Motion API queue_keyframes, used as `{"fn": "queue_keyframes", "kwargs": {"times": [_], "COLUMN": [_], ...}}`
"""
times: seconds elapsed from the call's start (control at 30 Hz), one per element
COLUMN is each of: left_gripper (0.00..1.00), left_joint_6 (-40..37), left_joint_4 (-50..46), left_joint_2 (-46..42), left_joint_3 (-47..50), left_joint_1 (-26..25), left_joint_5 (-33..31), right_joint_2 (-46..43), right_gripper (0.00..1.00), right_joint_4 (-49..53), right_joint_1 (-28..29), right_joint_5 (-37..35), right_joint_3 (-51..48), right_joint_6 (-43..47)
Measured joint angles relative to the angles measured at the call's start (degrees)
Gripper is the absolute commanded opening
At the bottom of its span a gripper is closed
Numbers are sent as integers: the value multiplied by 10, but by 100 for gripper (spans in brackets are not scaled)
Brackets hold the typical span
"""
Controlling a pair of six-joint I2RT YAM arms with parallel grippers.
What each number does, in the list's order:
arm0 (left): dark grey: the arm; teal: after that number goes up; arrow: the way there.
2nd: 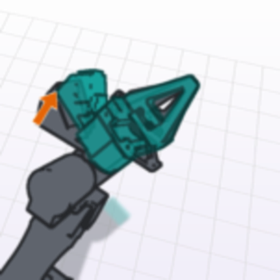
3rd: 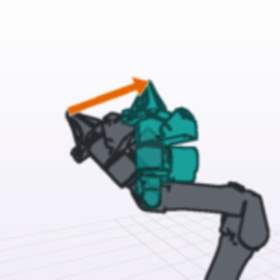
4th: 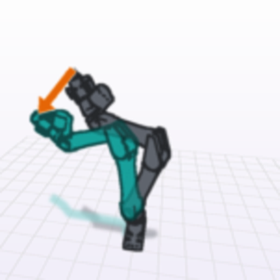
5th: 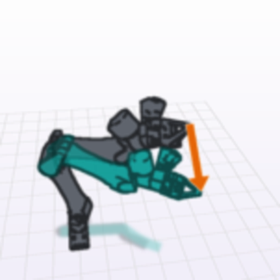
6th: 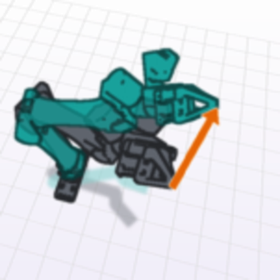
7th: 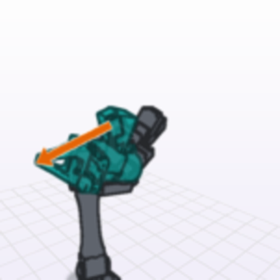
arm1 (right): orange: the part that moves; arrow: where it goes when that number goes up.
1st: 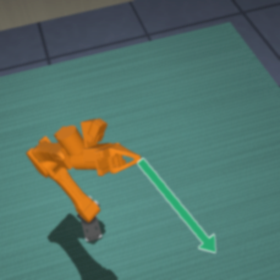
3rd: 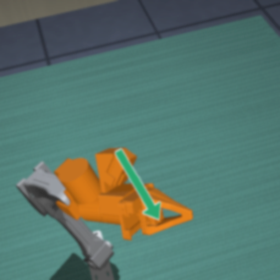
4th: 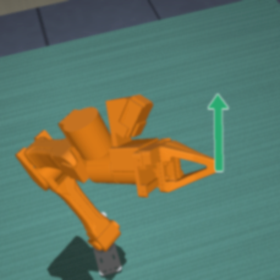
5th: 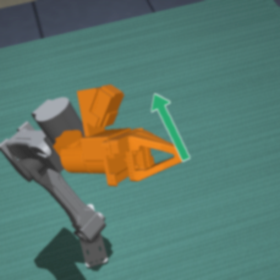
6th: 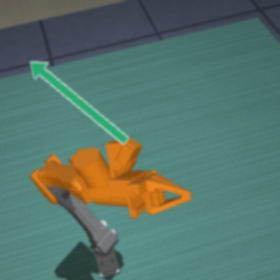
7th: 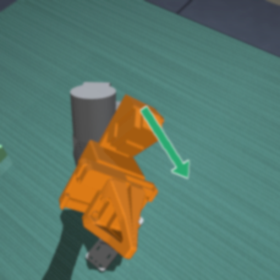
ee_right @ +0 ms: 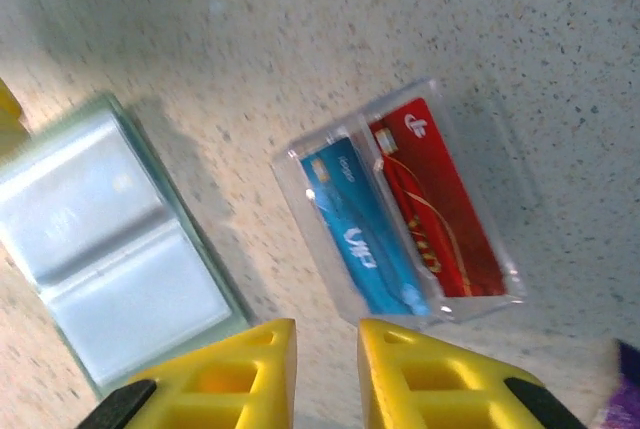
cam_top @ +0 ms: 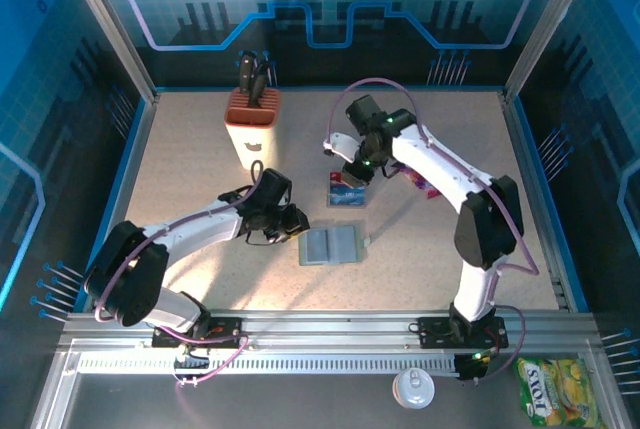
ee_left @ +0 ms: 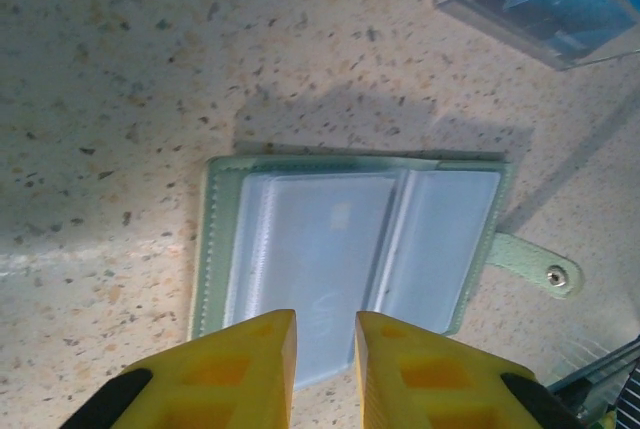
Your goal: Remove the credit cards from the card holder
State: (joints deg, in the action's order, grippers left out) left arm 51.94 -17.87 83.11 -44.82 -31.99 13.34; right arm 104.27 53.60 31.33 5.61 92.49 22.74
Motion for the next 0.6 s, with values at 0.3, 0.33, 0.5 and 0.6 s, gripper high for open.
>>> {"fn": "queue_keyframes", "kwargs": {"times": [0.3,0.33,0.5,0.6], "left_gripper": [20,17,14,12], "left_joint_6": [7,10,21,22], "left_joint_4": [10,12,17,21], "left_joint_2": [-36,-40,-49,-49], "left_joint_3": [41,48,68,75], "left_joint_1": [-15,-17,-23,-27], "left_joint_5": [0,0,-1,-1], "right_joint_2": [-103,-121,-191,-197], "right_gripper": [22,22,21,19], "right_joint_4": [-163,-186,-306,-360], "right_joint_1": [42,47,65,74], "right_joint_5": [28,32,66,78], "right_joint_3": [-222,-250,-366,-402], "right_joint_6": [-239,-267,-399,-459]}}
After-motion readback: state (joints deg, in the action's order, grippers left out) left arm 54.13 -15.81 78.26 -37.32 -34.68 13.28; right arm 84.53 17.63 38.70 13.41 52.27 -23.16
